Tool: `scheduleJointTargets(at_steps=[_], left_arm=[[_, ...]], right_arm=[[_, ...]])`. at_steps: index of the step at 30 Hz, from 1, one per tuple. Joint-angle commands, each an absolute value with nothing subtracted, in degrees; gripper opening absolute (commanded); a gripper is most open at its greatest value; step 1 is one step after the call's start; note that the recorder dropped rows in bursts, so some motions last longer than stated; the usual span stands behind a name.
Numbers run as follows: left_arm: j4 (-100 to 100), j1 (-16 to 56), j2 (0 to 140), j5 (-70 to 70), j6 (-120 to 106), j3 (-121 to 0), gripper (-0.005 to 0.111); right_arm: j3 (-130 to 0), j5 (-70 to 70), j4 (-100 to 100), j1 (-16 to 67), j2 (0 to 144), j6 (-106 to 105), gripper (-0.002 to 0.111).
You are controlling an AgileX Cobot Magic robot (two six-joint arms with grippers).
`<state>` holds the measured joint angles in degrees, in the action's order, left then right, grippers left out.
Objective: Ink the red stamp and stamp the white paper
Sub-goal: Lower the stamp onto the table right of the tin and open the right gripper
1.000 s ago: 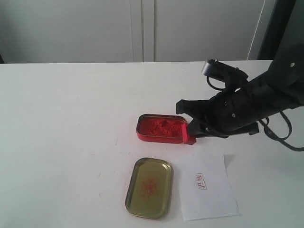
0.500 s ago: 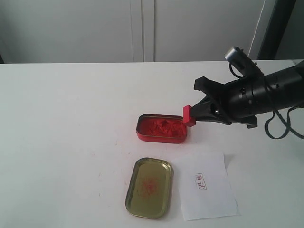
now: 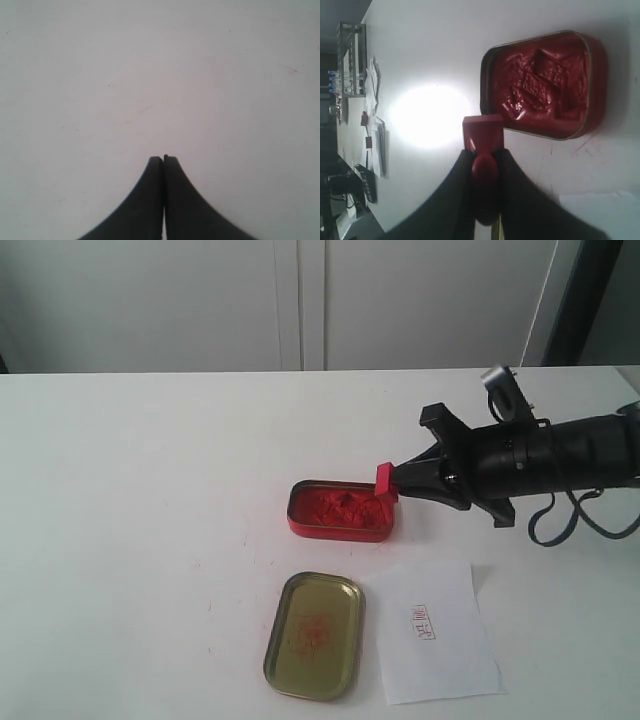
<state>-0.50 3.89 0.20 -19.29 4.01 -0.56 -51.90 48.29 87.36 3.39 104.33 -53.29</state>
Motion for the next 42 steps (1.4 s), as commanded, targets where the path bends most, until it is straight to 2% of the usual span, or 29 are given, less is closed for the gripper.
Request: scheduleJointTargets(at_steps=[1, 20, 39, 42], left_arm=[[-0.47, 3.85, 0.00, -20.11, 4.06, 0.00, 0.000], [-0.47, 3.85, 0.00, -20.11, 4.06, 0.00, 0.000], [-0.47, 3.85, 0.00, -20.11, 4.06, 0.00, 0.000], [-0.47, 3.85, 0.00, -20.11, 4.06, 0.00, 0.000]], right_arm=[[-52.17, 50.49, 90.51, 1.59, 106.78, -55.75, 0.000], [-51.94, 34.45, 92.70, 0.96, 108.20, -50.81, 0.000], [-51.94, 32.45, 91.48, 0.96, 111.46, -49.25, 0.000], [-51.94, 32.19, 91.48, 0.96, 111.46, -49.25, 0.006]])
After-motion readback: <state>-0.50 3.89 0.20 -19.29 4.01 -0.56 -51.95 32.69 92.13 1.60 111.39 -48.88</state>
